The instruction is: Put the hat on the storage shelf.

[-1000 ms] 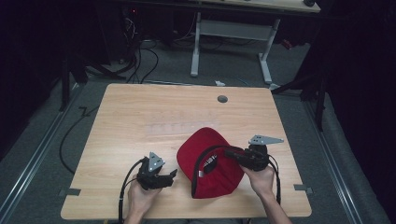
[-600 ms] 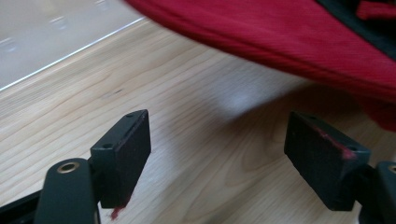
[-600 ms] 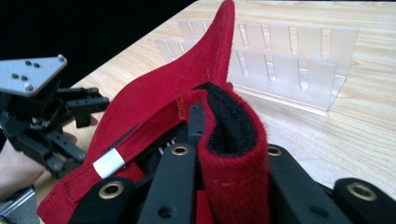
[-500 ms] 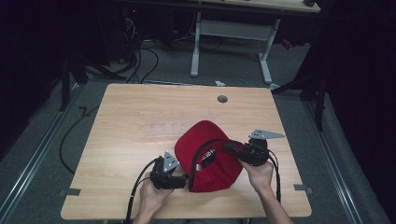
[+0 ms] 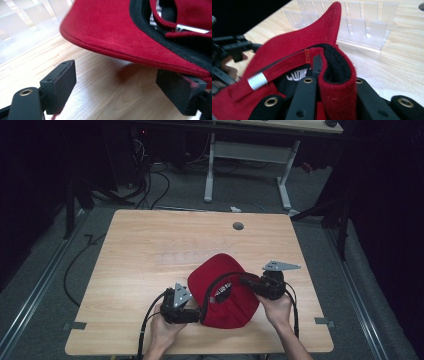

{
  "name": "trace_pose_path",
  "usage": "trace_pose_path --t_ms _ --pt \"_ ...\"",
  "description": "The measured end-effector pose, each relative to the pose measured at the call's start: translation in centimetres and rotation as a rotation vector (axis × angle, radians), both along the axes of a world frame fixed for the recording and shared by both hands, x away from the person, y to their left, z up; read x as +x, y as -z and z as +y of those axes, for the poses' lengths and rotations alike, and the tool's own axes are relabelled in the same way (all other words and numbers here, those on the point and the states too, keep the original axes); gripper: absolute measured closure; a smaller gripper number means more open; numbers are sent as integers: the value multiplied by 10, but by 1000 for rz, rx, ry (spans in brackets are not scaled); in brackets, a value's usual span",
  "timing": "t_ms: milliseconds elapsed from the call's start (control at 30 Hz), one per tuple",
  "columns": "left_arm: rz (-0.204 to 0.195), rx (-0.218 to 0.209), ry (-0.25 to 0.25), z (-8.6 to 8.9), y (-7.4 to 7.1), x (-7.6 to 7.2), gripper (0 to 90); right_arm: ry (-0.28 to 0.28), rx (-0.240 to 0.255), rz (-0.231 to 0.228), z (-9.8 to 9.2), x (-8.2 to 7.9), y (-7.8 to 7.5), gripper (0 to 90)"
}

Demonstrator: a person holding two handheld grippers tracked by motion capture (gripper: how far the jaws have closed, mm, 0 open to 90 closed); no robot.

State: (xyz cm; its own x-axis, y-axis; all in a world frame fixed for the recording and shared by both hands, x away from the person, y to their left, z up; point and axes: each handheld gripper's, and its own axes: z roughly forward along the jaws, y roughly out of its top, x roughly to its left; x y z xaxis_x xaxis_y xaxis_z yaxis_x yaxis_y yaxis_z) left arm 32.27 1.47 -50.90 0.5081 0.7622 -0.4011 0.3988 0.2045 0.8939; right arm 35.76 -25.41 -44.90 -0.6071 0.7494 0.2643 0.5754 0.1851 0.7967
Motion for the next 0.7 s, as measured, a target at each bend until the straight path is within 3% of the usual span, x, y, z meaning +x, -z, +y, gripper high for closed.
trace_pose_path --t_ms 267,700 --pt "-51 21 9 1 -10 -4 153 -1 -69 37 2 -2 1 825" --pt "-106 102 32 -7 -12 -8 142 -27 -106 86 5 -2 4 823"
